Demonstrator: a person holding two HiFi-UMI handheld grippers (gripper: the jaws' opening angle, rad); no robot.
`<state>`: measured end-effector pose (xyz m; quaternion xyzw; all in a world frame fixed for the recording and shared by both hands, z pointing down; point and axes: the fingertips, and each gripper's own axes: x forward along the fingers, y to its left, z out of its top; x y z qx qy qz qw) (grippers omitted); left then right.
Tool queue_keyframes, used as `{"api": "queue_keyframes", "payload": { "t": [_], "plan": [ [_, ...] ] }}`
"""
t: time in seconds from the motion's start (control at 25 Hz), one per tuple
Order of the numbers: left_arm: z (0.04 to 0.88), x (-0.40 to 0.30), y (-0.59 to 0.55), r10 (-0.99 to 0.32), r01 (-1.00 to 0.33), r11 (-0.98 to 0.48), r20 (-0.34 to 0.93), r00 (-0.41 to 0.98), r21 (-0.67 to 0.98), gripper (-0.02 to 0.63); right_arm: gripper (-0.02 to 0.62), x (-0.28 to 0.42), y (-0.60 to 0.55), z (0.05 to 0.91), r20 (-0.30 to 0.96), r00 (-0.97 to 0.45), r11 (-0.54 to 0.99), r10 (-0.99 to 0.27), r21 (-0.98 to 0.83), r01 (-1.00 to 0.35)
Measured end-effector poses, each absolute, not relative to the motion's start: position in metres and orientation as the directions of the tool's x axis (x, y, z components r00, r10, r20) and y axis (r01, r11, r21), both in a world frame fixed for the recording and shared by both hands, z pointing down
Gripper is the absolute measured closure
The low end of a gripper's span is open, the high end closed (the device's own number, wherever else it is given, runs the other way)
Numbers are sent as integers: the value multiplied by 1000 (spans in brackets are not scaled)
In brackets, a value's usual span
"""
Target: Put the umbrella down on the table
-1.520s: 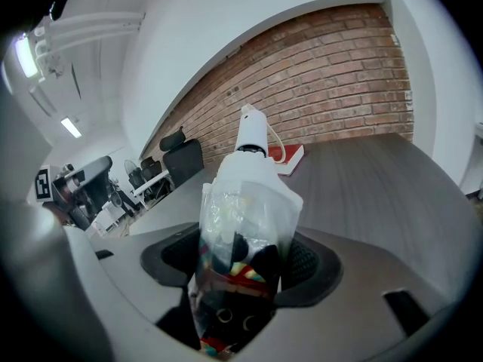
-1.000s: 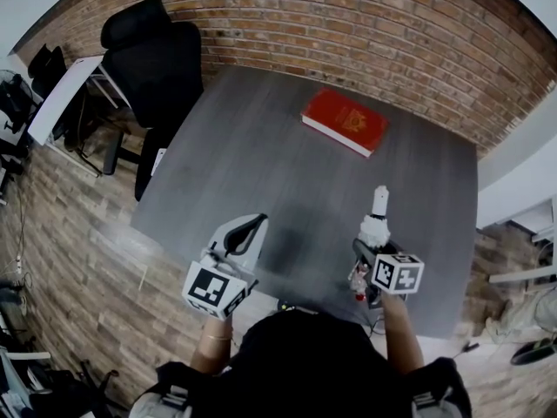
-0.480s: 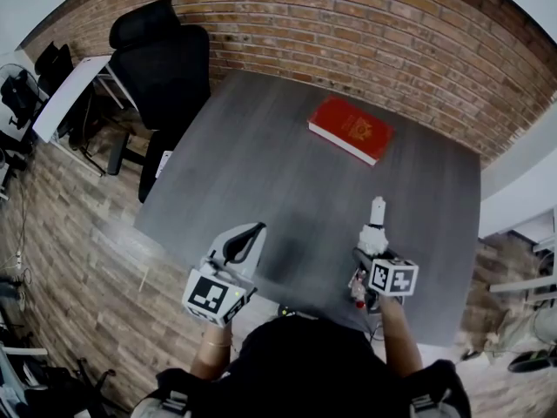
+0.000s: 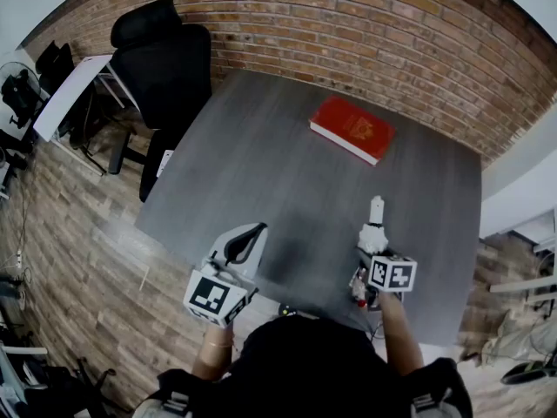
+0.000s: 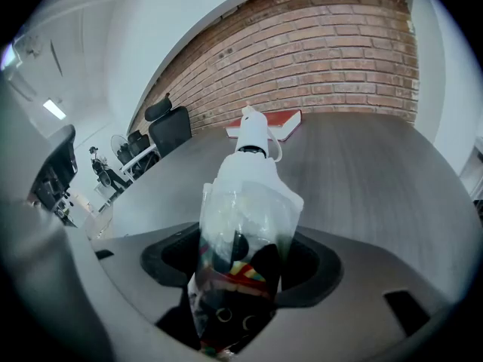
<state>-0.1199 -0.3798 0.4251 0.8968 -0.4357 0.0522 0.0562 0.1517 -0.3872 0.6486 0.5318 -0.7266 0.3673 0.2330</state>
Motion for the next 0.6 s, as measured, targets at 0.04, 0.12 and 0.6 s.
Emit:
{"api": "queue_keyframes", "payload": {
  "t": [0.04, 0.12, 0.6],
  "plan": [
    [426, -121, -380, -777, -788, -613, 143, 614, 55, 603, 308, 151, -388, 649, 731, -325, 166, -600, -284, -944],
    [426, -123, -380, -779, -791, -610, 145, 611, 54, 603, 308, 149, -389, 650, 734, -323, 168, -597, -280, -945],
    [426, -132, -376, -794, -805, -591, 140, 591, 52, 603, 306, 147, -391, 663, 766, -301, 153, -568, -260, -953]
  ]
}}
